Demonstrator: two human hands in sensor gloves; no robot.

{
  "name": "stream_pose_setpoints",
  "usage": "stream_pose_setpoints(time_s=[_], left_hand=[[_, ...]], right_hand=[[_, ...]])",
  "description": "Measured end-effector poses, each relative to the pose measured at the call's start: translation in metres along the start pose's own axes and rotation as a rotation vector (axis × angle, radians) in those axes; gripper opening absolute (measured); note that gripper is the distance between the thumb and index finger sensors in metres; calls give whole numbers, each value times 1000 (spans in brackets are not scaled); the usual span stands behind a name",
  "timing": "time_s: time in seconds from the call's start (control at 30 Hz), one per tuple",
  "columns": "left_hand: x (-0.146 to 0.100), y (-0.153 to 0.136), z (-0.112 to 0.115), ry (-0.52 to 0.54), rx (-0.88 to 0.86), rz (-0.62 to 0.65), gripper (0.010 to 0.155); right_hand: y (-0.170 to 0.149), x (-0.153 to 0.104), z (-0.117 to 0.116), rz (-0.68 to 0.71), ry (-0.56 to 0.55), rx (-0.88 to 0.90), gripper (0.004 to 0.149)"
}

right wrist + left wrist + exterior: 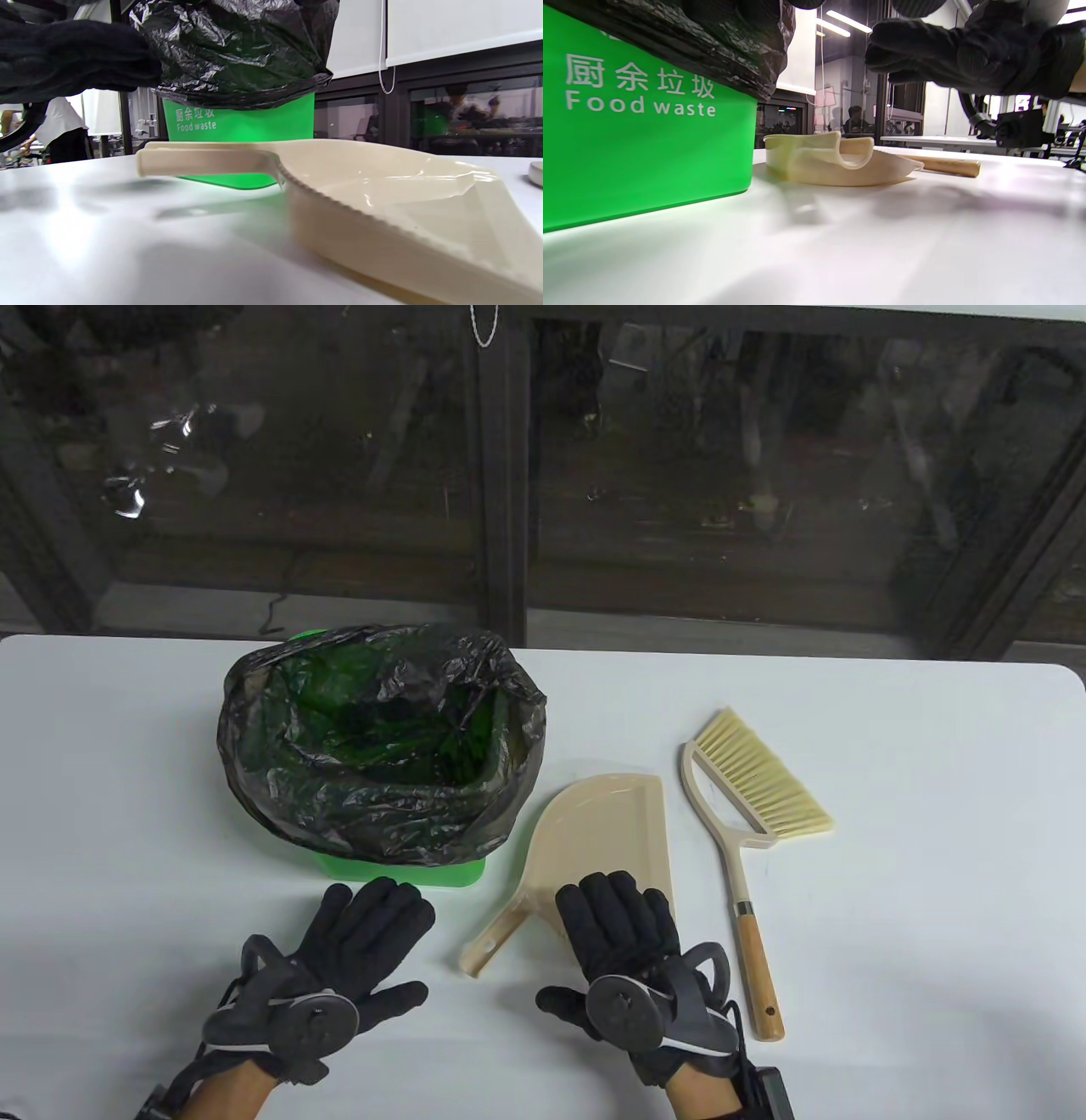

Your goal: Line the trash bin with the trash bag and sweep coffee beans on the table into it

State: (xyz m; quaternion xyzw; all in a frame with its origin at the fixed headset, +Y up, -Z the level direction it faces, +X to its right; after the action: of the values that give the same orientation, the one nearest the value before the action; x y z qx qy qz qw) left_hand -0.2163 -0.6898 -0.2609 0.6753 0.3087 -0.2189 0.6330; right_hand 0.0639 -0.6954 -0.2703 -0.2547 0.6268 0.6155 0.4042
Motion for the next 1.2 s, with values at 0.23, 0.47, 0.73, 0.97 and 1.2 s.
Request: stream_pose_setpoints(time_s=[0.23,0.47,0.73,0.97,1.2], left_hand=[[4,6,10,-41,21,34,76],[4,8,12,-55,25,40,76],[5,7,12,-74,27,28,76],[5,7,13,-80,24,25,76],[6,8,13,-86,29,28,76]], right_hand=[[3,1,-7,25,50,8,93],[3,0,-7,18,62,10,93],[3,1,-8,16,71,23,93],[4,1,-11,19,105,26,92],[4,1,-12,16,113,31,92]])
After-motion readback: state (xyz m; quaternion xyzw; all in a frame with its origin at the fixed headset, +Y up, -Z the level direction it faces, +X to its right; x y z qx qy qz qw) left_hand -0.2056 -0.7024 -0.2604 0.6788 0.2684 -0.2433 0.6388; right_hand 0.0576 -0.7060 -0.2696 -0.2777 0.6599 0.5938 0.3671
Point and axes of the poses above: the tracker on the back of each hand, its own y axis roughly to the thumb side, its own x axis roughly from the wrist to the fingertips, z = x × y, the point moved 2 cm from there along x, roughly from the wrist to the fingertips
